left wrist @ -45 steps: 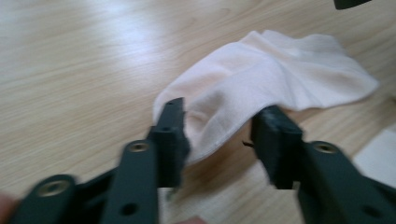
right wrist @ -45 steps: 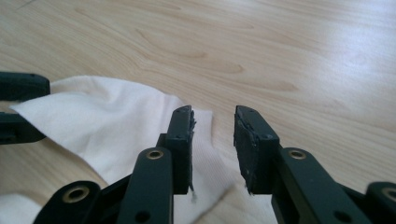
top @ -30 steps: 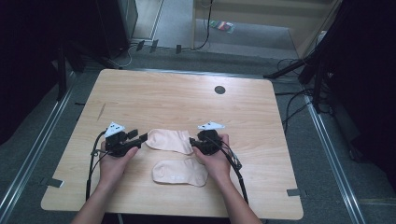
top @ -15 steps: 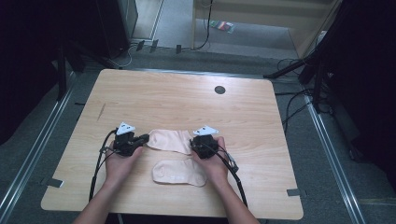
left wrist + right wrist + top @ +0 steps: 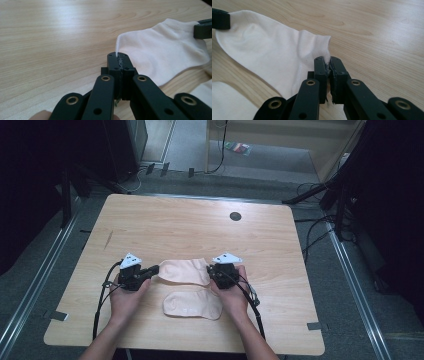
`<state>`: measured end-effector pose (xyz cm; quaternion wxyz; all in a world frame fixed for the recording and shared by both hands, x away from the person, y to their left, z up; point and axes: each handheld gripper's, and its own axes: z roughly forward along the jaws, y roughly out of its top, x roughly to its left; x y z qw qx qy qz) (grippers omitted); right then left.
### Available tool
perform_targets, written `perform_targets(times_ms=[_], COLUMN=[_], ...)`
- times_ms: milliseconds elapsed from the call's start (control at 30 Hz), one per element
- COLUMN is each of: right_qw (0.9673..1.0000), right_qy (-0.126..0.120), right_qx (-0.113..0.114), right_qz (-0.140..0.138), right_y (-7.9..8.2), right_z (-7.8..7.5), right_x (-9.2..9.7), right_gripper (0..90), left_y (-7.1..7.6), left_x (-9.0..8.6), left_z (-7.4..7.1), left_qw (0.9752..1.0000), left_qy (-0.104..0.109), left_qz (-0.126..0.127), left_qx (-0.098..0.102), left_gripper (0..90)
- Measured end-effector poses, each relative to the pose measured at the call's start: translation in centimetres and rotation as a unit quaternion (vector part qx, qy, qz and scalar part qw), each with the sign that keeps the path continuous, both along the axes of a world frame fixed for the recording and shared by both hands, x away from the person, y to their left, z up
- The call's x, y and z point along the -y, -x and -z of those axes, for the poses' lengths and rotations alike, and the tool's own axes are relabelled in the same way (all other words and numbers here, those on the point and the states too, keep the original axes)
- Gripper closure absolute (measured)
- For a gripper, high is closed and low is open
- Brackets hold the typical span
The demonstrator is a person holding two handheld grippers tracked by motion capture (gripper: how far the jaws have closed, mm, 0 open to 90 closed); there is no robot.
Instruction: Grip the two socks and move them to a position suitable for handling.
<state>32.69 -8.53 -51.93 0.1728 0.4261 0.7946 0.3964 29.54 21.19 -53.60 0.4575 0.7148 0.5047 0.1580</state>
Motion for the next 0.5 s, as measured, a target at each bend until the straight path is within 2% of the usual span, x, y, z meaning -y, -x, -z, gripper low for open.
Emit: perform_targets(times_ms=[100, 200, 233, 267, 500], right_qw=[1.0, 0.9997, 0.9997, 0.9995, 0.9988], right_qy=[-0.009, -0.021, -0.021, -0.03, -0.044], right_qx=[0.003, 0.008, 0.008, 0.01, 0.02], right_qz=[0.0, 0.004, 0.004, 0.007, 0.007], right_y=[0.5, 1.0, 1.0, 1.3, 2.7], right_z=[-0.7, -1.7, -1.7, -2.1, -3.1], right_x=[0.3, 1.0, 1.0, 1.4, 2.2], right_gripper=[85.6, 85.5, 85.5, 85.5, 85.5], left_y=[0.7, 1.5, 1.5, 1.9, 3.2], left_x=[0.2, 0.0, 0.0, 0.0, 0.4], left_z=[-0.6, -1.4, -1.4, -1.7, -2.4], left_qw=[0.9999, 0.9996, 0.9996, 0.9992, 0.9986], left_qy=[0.002, 0.025, 0.025, 0.031, 0.036], left_qz=[0.003, 0.007, 0.007, 0.012, 0.029], left_qx=[0.01, 0.011, 0.011, 0.019, 0.027], left_gripper=[90.0, 90.0, 90.0, 90.0, 90.0])
